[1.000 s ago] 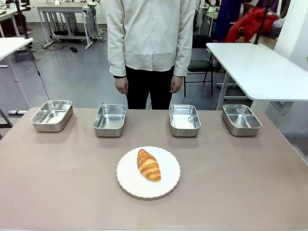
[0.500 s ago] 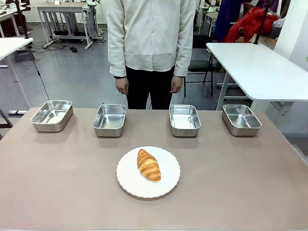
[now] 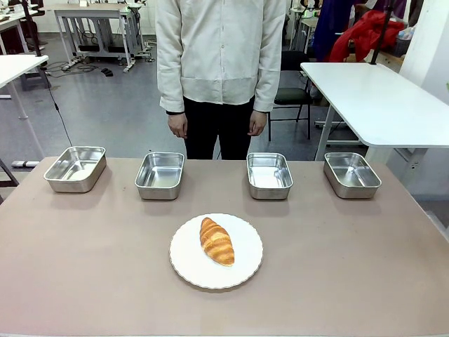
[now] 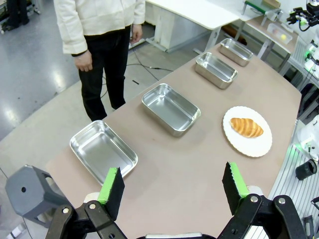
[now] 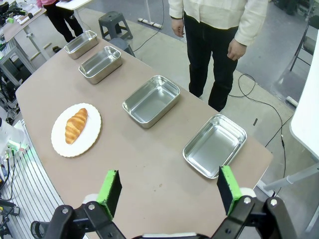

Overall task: Place the bread in the container.
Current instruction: Place the Butter Roll into the Airtight Container indicated by the human.

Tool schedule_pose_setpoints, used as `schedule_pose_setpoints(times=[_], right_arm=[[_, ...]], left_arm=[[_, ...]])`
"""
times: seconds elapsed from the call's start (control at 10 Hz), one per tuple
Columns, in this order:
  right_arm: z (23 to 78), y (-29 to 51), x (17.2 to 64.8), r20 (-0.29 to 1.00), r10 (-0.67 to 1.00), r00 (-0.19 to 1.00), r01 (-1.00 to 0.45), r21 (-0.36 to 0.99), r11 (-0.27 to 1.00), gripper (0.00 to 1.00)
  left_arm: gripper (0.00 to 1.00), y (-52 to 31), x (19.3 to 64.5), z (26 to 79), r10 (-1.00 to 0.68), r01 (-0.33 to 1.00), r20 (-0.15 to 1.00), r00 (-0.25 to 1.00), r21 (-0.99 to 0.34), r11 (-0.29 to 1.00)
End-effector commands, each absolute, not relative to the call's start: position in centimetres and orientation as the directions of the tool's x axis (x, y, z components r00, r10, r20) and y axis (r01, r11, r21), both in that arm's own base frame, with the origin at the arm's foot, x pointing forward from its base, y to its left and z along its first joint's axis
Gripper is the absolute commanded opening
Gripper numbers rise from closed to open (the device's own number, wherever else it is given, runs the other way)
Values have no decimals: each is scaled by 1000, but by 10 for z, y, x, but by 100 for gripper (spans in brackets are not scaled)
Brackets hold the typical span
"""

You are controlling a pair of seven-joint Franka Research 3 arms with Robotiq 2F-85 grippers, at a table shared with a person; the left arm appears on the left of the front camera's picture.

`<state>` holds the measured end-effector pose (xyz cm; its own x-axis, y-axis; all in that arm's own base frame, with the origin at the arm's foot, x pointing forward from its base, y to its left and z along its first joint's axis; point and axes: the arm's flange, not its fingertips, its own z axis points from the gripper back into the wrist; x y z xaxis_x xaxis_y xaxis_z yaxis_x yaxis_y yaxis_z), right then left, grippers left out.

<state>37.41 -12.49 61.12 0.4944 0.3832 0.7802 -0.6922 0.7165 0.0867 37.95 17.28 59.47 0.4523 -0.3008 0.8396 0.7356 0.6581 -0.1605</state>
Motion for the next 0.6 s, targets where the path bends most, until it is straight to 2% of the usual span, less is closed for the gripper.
schedule_pose_setpoints(times=[0.0, 0.5], right_arm=[[612, -126, 376, 795, 386, 469, -708, 76, 702, 100], [612, -126, 376, 795, 386, 469, -708, 76, 702, 100]], left_arm=[[100, 172, 381, 595, -298, 746, 851, 432, -152, 648], [100, 172, 381, 595, -298, 746, 851, 432, -152, 648]])
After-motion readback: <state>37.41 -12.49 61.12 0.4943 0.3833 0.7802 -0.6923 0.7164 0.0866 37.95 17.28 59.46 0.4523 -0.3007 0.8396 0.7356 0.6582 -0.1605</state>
